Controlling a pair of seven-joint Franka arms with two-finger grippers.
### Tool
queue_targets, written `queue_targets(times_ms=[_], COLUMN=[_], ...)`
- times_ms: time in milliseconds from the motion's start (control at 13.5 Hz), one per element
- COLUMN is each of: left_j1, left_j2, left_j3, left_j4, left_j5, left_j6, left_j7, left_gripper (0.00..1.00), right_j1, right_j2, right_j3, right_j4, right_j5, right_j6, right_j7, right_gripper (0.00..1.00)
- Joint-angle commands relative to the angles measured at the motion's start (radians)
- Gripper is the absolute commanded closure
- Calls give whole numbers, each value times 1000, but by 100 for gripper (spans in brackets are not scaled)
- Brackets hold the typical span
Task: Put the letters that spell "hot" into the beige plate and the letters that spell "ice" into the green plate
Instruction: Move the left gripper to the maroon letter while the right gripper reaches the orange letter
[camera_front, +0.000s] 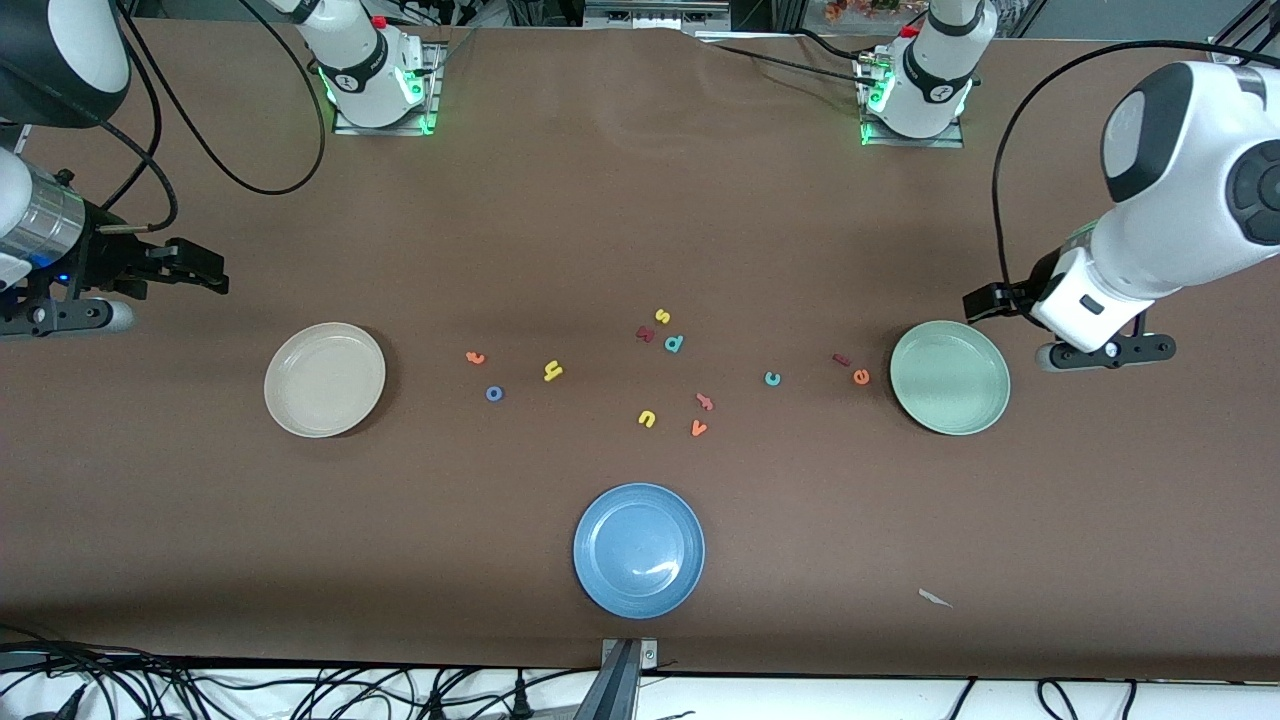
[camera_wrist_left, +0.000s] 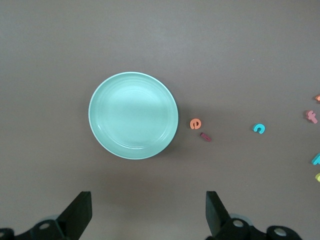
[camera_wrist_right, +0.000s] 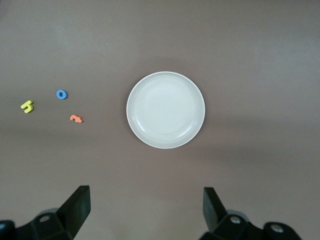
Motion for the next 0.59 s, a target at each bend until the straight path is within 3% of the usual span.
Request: queue_targets(times_ms=[0, 518], left_j1=[-36, -147], left_j2=[40, 189], left_j3=[-5, -8], left_j4=[5, -33], left_j5=[-9, -11], left_j6=[31, 200], left_j7=[-140, -627], left_gripper=[0, 0], right_j1=[0, 0], right_j2=[-11, -19], right_j3=[1, -2], right_j4=[-13, -8], right_j5=[17, 20], right_j6=[5, 3], right_j7=[-13, -1], right_gripper=[0, 0])
